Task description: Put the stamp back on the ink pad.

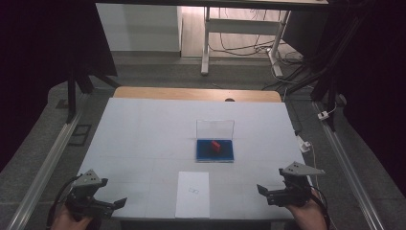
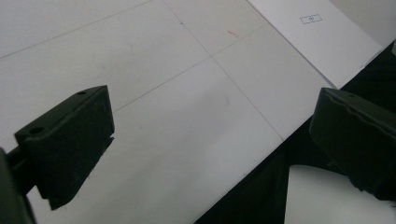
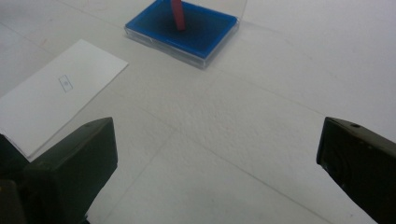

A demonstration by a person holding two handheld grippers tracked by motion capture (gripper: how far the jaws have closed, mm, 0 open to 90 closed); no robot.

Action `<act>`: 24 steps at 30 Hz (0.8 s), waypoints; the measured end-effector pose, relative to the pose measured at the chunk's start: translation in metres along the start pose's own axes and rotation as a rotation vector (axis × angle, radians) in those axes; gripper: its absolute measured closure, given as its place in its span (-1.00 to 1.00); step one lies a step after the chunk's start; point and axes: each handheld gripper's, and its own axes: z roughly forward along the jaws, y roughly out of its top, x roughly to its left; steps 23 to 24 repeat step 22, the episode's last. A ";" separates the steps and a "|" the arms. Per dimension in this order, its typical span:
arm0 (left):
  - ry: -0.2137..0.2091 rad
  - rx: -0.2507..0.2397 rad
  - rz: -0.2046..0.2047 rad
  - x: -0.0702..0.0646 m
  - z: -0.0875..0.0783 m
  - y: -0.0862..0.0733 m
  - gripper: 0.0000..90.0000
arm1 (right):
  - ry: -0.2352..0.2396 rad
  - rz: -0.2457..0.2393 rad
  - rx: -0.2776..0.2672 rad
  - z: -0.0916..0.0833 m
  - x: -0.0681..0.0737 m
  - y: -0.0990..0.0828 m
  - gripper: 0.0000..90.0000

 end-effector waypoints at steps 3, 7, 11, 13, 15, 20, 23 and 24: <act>0.000 -0.001 0.000 0.000 0.000 0.000 -0.99 | -0.020 0.006 0.009 -0.005 -0.001 -0.005 -1.00; 0.001 -0.001 0.001 0.000 0.000 0.000 -0.99 | -0.028 0.025 0.019 -0.010 -0.003 -0.012 -1.00; 0.001 0.000 0.001 0.000 0.000 0.000 -0.99 | -0.036 0.032 0.035 -0.012 -0.003 -0.016 -1.00; 0.001 -0.002 0.002 0.000 0.000 0.000 -0.99 | -0.039 0.036 0.046 -0.013 -0.003 -0.018 -1.00; 0.001 -0.003 0.001 0.000 0.000 -0.001 -0.99 | -0.043 0.038 0.064 -0.013 -0.003 -0.021 -1.00; 0.001 -0.004 0.001 0.000 0.000 -0.001 -0.99 | -0.049 0.050 0.069 -0.014 -0.003 -0.023 -1.00; 0.000 -0.004 0.002 0.000 0.000 0.000 -0.99 | -0.046 0.049 0.070 -0.014 -0.004 -0.023 -1.00; 0.000 -0.004 0.002 0.000 0.000 0.000 -0.99 | -0.046 0.049 0.070 -0.014 -0.004 -0.023 -1.00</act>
